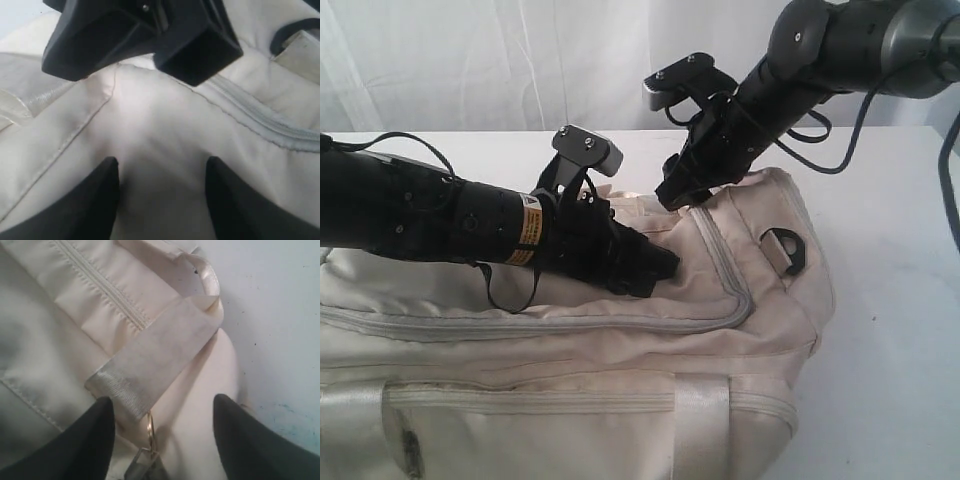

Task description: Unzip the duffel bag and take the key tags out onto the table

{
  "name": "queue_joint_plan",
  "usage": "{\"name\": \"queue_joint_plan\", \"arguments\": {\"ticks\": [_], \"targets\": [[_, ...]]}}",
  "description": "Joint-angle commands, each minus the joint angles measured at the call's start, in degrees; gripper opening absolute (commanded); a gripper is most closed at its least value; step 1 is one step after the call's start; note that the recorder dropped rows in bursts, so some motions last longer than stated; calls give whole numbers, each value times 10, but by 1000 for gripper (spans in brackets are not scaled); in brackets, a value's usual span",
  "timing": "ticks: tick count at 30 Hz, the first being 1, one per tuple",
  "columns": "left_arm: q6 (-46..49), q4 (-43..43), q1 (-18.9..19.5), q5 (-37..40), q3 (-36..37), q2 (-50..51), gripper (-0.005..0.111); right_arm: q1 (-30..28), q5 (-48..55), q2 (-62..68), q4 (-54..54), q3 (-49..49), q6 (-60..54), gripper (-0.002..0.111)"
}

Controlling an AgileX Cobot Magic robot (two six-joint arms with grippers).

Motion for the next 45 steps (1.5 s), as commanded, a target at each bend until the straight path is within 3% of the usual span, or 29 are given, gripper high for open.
{"name": "queue_joint_plan", "arguments": {"ticks": [1, 10, 16, 24, 34, 45], "targets": [[-3, 9, -4, 2, -2, -4, 56, 0, 13, 3, -11, -4, -3, 49], [-3, 9, -4, 2, -2, -4, 56, 0, 54, 7, -12, -4, -4, 43], [-3, 9, -4, 3, -2, -4, 56, 0, 48, 9, -12, -4, -4, 18], [-3, 9, -4, 5, -2, -4, 56, 0, 18, 9, -12, -15, -4, 1], [-3, 9, -4, 11, -2, -4, 56, 0, 34, -15, -11, -40, -3, 0], [-1, -50, 12, 14, -3, -5, 56, -12, 173, -72, -26, -40, -4, 0]]}}
